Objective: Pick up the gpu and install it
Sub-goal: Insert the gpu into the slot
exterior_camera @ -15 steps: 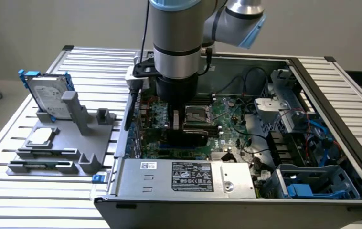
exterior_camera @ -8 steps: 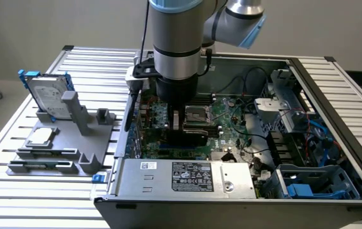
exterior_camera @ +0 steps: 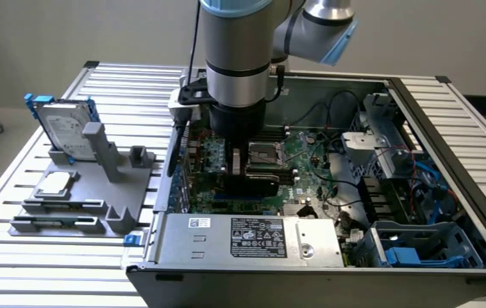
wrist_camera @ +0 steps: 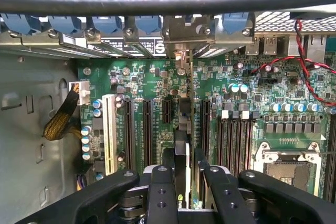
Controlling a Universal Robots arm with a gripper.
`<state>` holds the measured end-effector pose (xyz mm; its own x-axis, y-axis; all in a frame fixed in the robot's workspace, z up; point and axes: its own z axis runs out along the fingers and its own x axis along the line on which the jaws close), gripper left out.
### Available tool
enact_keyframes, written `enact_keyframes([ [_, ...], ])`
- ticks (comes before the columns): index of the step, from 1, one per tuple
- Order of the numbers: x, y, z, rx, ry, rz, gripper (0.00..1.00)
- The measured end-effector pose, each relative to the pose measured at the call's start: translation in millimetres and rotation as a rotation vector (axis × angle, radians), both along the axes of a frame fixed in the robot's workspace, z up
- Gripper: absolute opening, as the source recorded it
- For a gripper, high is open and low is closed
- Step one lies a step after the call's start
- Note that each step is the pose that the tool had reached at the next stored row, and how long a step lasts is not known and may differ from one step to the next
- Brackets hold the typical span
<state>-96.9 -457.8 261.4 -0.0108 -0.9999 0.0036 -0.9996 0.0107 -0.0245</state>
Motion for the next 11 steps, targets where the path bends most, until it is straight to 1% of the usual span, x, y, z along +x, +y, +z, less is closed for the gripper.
enact_keyframes([
  [11, 0.0, -0.7, -0.1, 0.0002, 0.0, 0.0, 0.26],
])
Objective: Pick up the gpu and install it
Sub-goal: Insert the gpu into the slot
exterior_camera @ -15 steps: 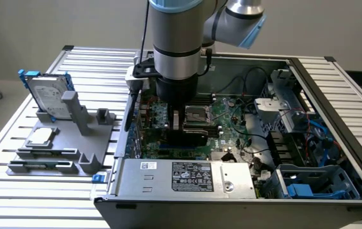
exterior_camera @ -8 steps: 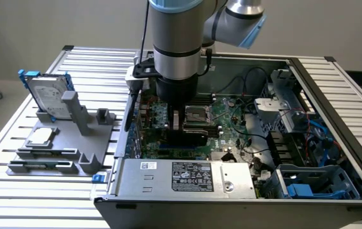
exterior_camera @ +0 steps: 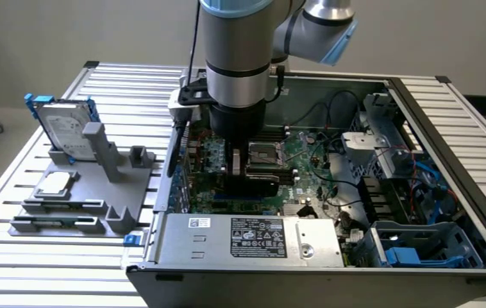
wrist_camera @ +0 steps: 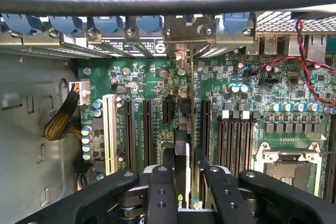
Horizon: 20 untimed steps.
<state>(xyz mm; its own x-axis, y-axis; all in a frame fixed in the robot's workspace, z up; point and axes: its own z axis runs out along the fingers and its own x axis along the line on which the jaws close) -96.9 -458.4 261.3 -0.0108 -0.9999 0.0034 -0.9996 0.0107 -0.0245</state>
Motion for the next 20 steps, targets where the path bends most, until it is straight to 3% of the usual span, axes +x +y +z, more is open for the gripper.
enact_keyframes([
  [3, -0.1, 0.0, 0.0, 0.0, 0.0002, 0.0, 0.28],
  [6, 0.0, 0.0, 0.0, 0.0001, 0.0, 0.0, 0.4],
  [10, 0.0, 0.0, 2.4, 0.0006, 0.0009, 0.0, 0.4],
  [20, 0.0, 0.0, 18.6, 0.0024, 0.0045, 0.0, 0.4],
])
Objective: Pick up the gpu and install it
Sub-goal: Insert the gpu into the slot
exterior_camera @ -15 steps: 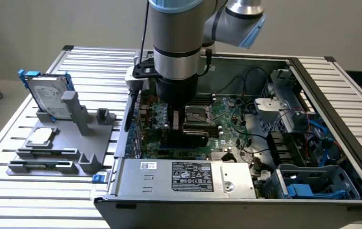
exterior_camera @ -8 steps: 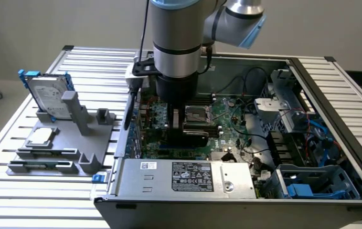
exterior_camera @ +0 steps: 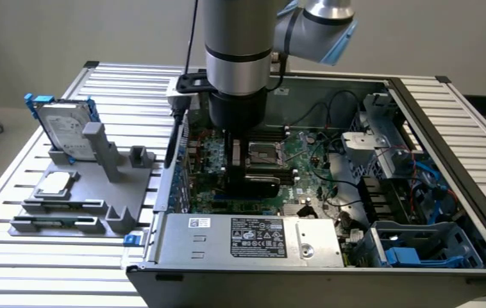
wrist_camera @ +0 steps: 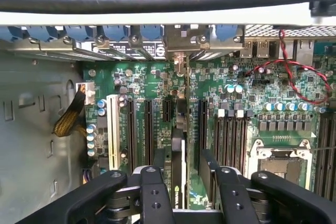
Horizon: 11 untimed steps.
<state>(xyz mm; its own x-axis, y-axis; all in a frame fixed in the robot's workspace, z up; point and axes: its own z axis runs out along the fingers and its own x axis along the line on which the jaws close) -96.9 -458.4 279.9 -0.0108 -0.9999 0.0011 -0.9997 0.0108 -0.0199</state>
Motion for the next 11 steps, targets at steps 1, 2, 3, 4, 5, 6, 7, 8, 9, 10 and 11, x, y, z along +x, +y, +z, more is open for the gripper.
enact_keyframes([
  [1, 0.0, 0.0, 1.3, 0.0, 0.0002, 0.0, 0.4],
  [2, 0.0, 0.0, 2.4, 0.0001, 0.0004, 0.0, 0.4],
  [3, 0.0, 0.0, 3.4, 0.0, 0.0008, 0.0, 0.4],
  [4, 0.0, 0.0, 4.0, 0.0001, 0.0012, 0.0, 0.38],
  [5, 0.0, 0.0, 4.8, 0.0001, 0.0018, 0.0, 0.38],
  [6, 0.0, 0.0, 5.6, 0.0002, 0.0026, 0.0, 0.32],
  [7, 0.0, 0.0, 6.5, 0.0, 0.0036, 0.0, 0.25],
  [8, 0.0, 0.0, 7.2, 0.0001, 0.0044, 0.0, 0.2],
  [9, 0.0, 0.0, 7.3, 0.0003, 0.0046, 0.0, 0.2],
  [10, 0.0, 0.0, 7.3, 0.0003, 0.0047, 0.0, 0.14],
  [11, 0.0, 0.0, 7.3, 0.0003, 0.005, 0.0, 0.11],
])
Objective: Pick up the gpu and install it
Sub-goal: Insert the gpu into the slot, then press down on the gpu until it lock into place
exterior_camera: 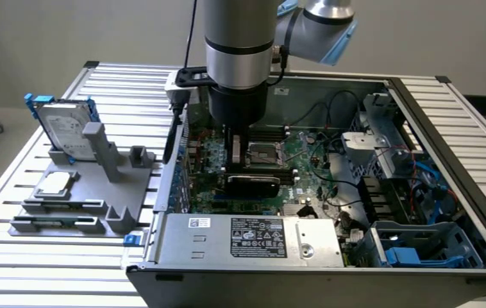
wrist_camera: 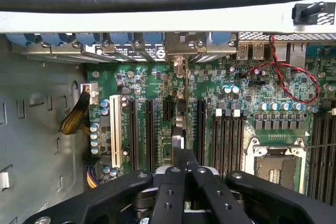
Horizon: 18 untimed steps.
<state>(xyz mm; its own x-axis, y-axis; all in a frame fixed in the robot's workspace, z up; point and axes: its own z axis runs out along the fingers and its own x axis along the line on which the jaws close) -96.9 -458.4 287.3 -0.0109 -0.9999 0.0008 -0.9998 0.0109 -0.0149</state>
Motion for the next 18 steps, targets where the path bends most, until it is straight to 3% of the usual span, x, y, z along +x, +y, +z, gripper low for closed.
enact_keyframes([
  [15, 0.0, 0.0, 0.0, -0.0002, 0.0032, 0.0, 0.11],
  [18, 0.0, 0.3, -2.4, 0.0024, 0.0032, 0.0, 0.11],
])
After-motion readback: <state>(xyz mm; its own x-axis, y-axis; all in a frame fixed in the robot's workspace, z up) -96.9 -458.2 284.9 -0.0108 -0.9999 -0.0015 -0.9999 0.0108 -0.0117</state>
